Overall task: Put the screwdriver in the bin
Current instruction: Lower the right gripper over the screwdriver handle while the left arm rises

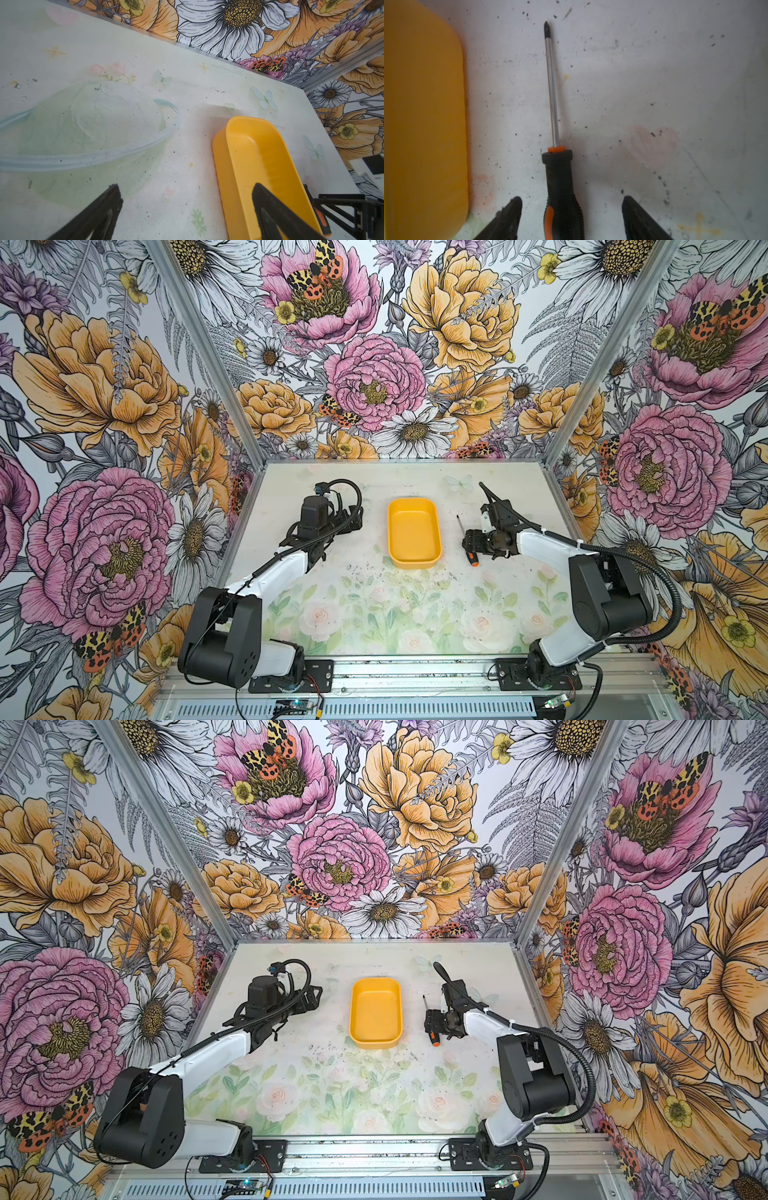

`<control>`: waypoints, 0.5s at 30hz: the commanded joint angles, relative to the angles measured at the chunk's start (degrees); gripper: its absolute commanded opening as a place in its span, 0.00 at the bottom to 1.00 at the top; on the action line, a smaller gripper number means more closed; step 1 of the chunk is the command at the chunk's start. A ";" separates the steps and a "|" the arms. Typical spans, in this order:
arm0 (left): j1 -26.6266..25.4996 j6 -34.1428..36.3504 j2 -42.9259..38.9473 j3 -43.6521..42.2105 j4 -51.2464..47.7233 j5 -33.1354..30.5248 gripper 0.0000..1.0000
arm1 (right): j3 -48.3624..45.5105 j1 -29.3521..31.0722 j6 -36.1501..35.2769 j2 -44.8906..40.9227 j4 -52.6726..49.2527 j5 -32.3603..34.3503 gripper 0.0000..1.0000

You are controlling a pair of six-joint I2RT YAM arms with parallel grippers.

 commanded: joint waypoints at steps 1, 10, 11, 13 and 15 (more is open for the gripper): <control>-0.37 0.31 -0.53 1.82 -3.15 0.72 0.99 | 2.69 1.04 -0.68 0.78 -1.95 3.36 0.76; -0.50 0.13 -0.23 2.81 -4.80 1.34 0.99 | 3.51 4.16 -1.25 2.45 -4.39 6.46 0.69; -0.58 -0.01 -0.27 2.95 -5.09 1.57 0.99 | 3.79 4.34 -1.20 2.69 -4.66 6.43 0.68; -0.64 -0.10 -0.44 3.25 -5.47 2.45 0.99 | 4.17 4.62 -1.20 3.16 -5.07 6.17 0.65; -0.72 -0.27 -0.54 3.33 -5.64 3.04 0.99 | 4.35 5.01 -1.19 3.65 -5.47 6.34 0.62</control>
